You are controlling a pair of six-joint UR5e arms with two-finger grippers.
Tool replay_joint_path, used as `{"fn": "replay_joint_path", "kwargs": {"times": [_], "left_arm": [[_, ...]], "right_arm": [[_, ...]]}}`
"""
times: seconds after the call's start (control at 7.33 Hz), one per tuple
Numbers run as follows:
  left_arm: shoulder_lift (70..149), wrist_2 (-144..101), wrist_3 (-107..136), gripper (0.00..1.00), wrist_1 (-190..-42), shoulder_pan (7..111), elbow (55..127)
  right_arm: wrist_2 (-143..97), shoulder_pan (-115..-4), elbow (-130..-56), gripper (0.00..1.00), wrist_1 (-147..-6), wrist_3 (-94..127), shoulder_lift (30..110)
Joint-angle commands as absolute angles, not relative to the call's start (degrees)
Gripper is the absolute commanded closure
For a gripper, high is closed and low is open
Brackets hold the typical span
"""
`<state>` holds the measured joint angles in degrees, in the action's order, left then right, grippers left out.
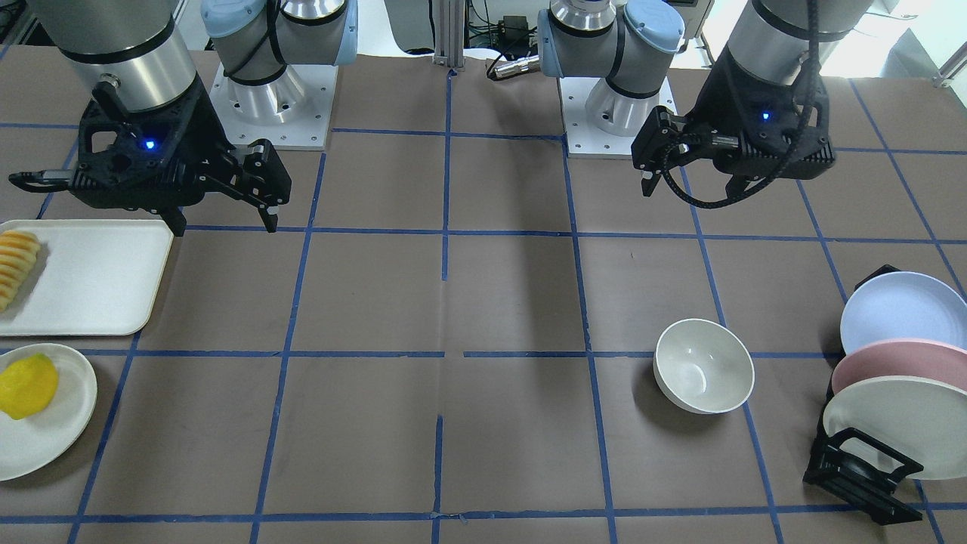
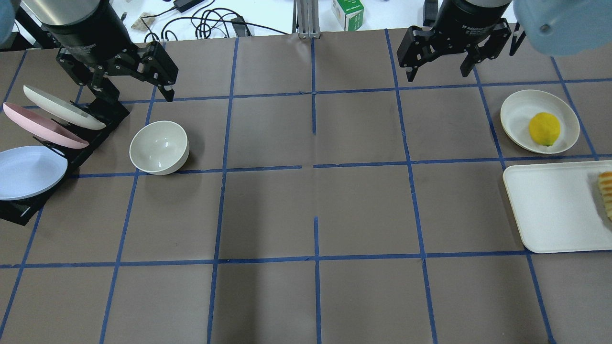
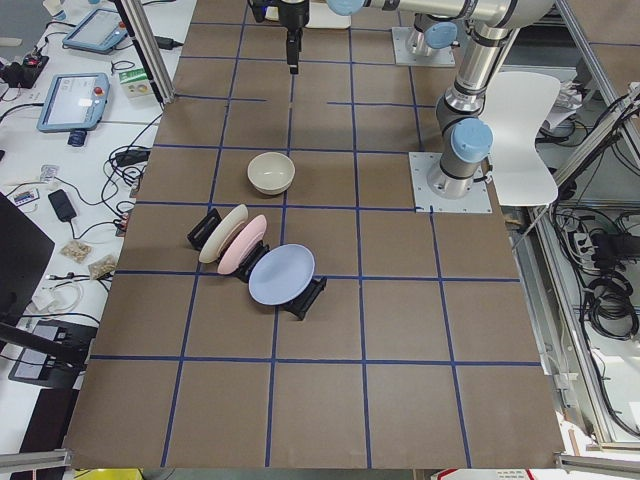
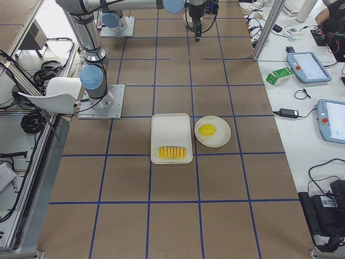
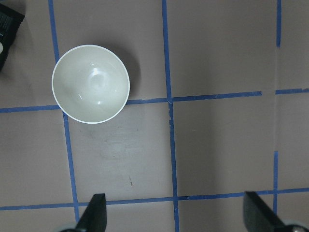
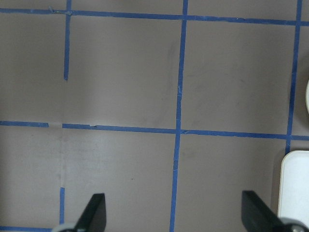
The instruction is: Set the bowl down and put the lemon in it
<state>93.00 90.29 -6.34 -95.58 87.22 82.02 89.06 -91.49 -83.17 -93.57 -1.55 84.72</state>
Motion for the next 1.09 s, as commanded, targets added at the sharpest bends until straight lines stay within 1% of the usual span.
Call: {"fn": "replay_joint_path", "kwargs": {"times": [0.0,0.14,0.41,0.55,0.68,0.95], "left_arm": [[98.84,89.83,-12.37,0.0,-87.6,82.13,85.58],[101.14,90.52,-13.0,0.0,-77.71,80.44,89.09],[106.41,90.09,-19.39,0.0,-74.01,74.04,93.14],[108.87,90.0,-21.69,0.0,-69.04,71.31,95.08],[111.25,90.09,-21.88,0.0,-65.78,71.28,96.32],[113.81,90.09,-25.29,0.0,-64.6,69.71,96.77]], "right_arm": [[93.13,-86.26,-82.18,0.0,-91.86,-3.24,83.33],[94.9,-80.65,-81.83,0.0,-90.8,-10.21,82.8],[94.57,-68.18,-81.39,0.0,-92.19,-26.39,79.13],[94.05,-63.5,-81.56,0.0,-95.5,-34.11,77.27],[93.96,-61.02,-81.56,0.0,-97.54,-38.1,75.34],[94.04,-60.12,-83.05,0.03,-98.26,-38.5,74.62]]}}
